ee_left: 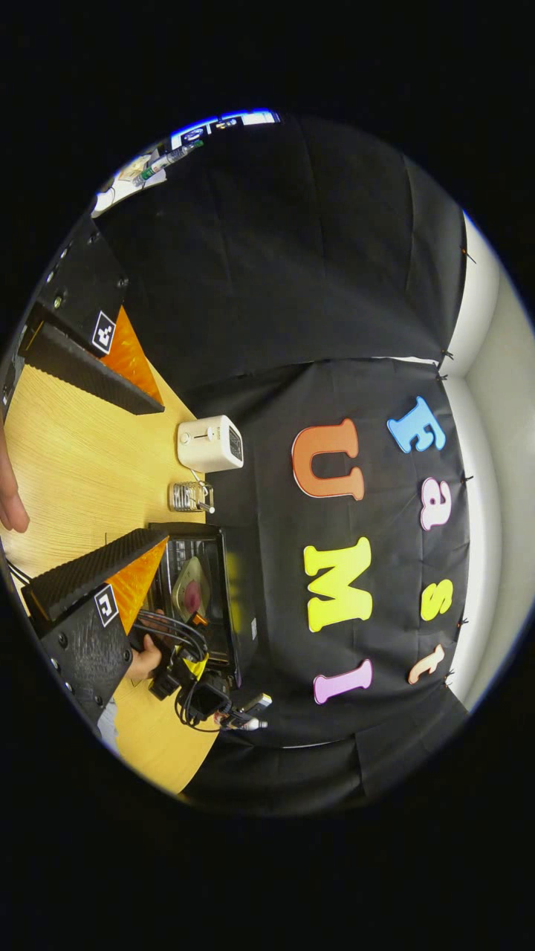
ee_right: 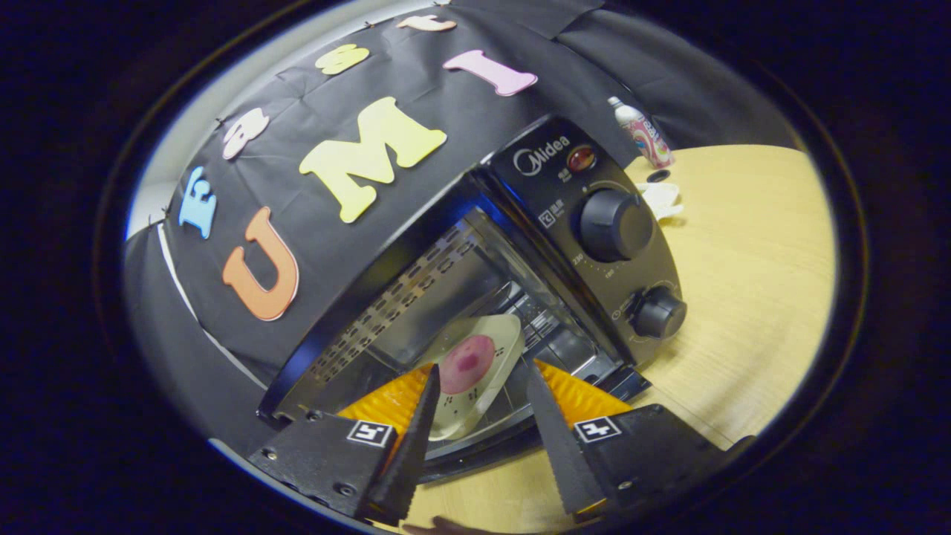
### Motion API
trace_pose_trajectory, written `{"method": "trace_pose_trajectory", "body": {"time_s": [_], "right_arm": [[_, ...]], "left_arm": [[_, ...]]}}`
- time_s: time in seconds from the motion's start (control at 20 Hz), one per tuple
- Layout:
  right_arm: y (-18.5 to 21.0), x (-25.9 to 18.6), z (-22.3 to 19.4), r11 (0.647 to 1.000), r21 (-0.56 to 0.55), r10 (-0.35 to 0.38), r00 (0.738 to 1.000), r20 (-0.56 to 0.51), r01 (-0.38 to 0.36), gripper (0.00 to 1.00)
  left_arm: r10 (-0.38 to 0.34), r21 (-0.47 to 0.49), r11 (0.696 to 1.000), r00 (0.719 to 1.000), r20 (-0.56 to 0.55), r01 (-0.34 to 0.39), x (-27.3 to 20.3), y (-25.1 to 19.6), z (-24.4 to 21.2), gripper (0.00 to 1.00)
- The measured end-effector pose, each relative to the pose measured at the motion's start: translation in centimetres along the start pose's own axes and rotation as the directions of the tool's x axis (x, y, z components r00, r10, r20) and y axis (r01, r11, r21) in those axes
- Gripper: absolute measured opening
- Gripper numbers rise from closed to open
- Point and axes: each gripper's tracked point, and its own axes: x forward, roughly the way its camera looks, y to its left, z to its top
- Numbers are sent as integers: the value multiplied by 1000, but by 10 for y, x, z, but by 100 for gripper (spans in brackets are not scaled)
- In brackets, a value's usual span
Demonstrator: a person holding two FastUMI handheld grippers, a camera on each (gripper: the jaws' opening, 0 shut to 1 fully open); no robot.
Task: Open the electric oven with the left hand, put the food in, and close the electric oven.
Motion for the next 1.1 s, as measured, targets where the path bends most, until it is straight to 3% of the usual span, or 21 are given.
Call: {"method": "trace_pose_trajectory", "body": {"time_s": [0.05,0.2,0.25,0.3,0.35,0.4,0.45,0.55,0.6,0.8,0.85,1.1], "right_arm": [[2,-4,1,1000,-24,7,1000,1,-7,80],[8,-21,5,991,-124,51,999,17,-48,84],[12,-30,6,985,-158,69,997,24,-64,92],[14,-38,8,977,-199,80,996,32,-73,85],[16,-46,10,968,-235,98,994,39,-86,86],[18,-54,11,957,-272,117,992,40,-101,94],[20,-64,13,945,-307,133,990,45,-113,87],[27,-83,19,921,-359,181,982,54,-150,89],[29,-94,24,908,-387,198,978,66,-158,96],[36,-136,49,848,-498,273,955,117,-182,97],[37,-145,53,834,-521,284,951,126,-180,93],[32,-183,71,764,-623,292,951,102,-168,96]], "left_arm": [[4,-5,1000,1000,-8,-4,0,1,-3,96],[9,-29,1000,1000,-19,-10,-4,-1,-7,96],[7,-35,999,1000,-22,-8,-5,-2,-10,96],[3,-40,999,1000,-28,-4,-6,-4,-13,96],[-2,-41,999,999,-34,1,-8,-6,-17,96],[-6,-41,999,999,-39,4,-9,-9,-19,96],[-10,-40,999,999,-45,8,-9,-10,-19,96],[-17,-37,999,998,-55,15,-8,-14,-24,96],[-25,-38,999,998,-59,23,-7,-17,-27,96],[-68,-49,997,992,-109,63,1,-35,-44,96],[-81,-54,996,989,-125,74,2,-40,-51,97],[-149,-68,988,963,-225,137,18,-74,-86,97]]}}
